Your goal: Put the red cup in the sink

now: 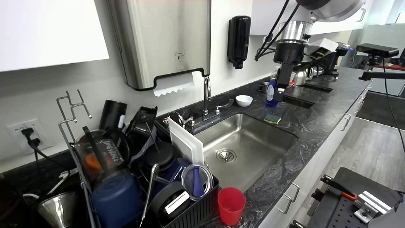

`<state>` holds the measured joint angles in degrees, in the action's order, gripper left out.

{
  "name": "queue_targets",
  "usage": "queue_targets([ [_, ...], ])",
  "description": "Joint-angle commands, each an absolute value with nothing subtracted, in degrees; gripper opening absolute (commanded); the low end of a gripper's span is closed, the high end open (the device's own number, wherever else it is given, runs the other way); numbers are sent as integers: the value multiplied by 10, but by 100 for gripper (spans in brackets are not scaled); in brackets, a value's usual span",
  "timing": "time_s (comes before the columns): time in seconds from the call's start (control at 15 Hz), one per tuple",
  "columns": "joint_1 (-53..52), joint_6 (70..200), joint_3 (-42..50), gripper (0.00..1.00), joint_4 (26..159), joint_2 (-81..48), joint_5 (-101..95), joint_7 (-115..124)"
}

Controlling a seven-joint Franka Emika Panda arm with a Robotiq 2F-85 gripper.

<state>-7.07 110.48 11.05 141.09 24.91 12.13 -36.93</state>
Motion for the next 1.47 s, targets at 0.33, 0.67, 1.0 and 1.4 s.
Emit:
queue_targets([
  [0.33, -67, 1149, 62, 100, 1405, 168, 116, -396],
  [0.67, -68, 1200, 38, 100, 1406, 140, 126, -373],
  [1.0, -73, 1249, 17, 100, 1407, 123, 130, -339],
  [1.4, -87, 1276, -8, 100, 1409, 106, 129, -315],
])
